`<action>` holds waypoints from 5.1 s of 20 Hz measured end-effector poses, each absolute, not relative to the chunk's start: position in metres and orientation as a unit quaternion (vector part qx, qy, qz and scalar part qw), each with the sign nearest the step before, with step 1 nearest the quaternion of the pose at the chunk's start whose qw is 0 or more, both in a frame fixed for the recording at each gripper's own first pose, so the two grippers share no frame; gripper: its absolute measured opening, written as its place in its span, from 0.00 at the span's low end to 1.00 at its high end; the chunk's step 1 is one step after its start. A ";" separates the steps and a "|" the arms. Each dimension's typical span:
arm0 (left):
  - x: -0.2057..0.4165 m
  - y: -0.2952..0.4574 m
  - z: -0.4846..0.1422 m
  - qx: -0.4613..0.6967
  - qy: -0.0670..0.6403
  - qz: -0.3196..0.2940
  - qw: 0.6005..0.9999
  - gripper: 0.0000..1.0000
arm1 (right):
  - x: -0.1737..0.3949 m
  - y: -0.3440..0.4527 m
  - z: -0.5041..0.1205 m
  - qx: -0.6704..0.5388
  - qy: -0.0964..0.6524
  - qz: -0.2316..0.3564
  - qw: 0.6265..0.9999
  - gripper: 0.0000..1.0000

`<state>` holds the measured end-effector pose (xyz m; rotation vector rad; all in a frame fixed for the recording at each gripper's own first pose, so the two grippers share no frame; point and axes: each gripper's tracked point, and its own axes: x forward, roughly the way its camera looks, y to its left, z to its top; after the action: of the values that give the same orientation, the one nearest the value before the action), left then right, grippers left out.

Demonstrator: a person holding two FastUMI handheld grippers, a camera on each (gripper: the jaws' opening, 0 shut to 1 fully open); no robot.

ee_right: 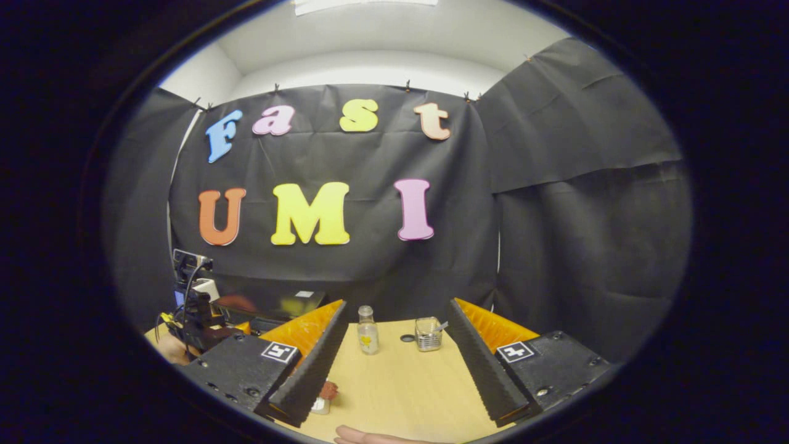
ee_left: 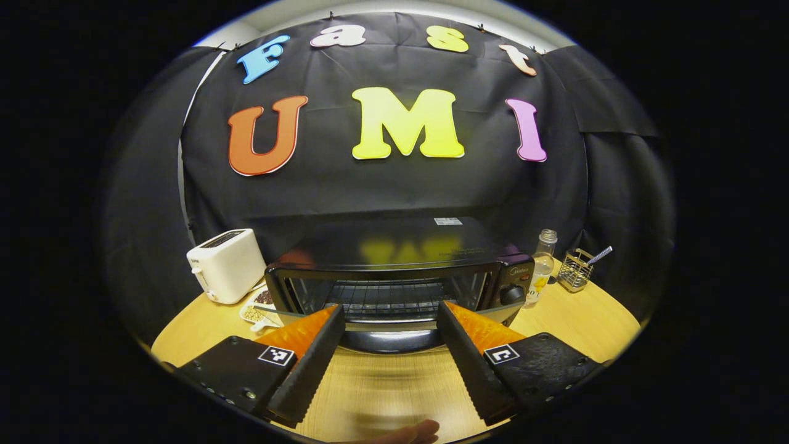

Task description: Open the electric oven with the left hand, put the food in, and close the electric oven.

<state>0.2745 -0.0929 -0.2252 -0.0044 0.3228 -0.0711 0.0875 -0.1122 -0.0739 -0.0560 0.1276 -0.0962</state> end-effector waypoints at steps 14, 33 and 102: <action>0.203 -0.098 -0.280 0.006 0.165 -0.038 0.986 0.96 | 0.077 -0.059 -0.083 -0.035 0.060 -0.018 0.997 1.00; 0.151 -0.122 -0.354 0.008 0.295 -0.075 0.953 0.95 | 0.089 -0.091 -0.149 -0.007 0.150 -0.018 0.989 1.00; 0.049 0.054 -0.160 -0.005 0.074 -0.001 0.997 0.95 | 0.280 0.230 -0.349 0.095 0.255 0.152 0.950 0.08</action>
<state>0.0490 0.0544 -0.1600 -0.0110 0.1478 -0.0028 0.2802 0.2300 -0.3489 0.1927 0.5194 0.3087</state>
